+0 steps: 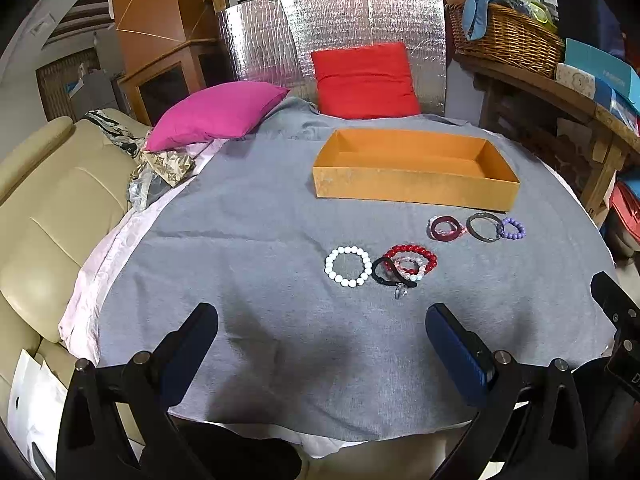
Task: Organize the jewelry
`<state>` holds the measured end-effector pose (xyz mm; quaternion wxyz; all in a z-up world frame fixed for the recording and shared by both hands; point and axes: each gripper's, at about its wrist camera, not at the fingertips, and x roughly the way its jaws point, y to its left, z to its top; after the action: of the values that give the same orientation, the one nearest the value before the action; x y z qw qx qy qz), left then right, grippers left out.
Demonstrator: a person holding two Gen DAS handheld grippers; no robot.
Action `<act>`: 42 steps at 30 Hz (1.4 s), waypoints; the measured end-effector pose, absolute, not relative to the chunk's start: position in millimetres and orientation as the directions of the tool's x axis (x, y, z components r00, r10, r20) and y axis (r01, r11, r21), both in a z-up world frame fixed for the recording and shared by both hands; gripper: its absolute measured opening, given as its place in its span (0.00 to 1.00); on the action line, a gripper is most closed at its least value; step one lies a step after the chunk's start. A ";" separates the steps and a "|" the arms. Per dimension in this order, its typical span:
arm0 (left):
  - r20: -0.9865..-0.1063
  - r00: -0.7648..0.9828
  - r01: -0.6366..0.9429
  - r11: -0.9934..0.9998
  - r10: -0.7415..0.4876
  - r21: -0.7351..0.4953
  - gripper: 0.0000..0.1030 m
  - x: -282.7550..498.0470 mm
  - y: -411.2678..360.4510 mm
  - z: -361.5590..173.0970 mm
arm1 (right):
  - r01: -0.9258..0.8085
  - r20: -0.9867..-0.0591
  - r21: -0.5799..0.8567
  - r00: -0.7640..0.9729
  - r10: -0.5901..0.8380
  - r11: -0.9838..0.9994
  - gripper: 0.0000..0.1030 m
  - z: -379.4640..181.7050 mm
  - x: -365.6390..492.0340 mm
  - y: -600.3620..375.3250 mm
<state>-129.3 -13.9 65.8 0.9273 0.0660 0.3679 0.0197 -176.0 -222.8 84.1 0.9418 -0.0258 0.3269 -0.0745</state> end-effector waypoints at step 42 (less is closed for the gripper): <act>-0.786 0.617 0.101 0.994 -0.023 0.051 0.99 4.0 24.5 -40.1 | -0.077 -0.633 0.686 0.427 0.646 0.723 0.78 -43.1 -3.8 -219.3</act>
<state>4.0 24.5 -40.1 0.8981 0.0452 0.4361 -0.0345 -3.8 -219.3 -43.1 0.7920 0.2935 0.4843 0.2283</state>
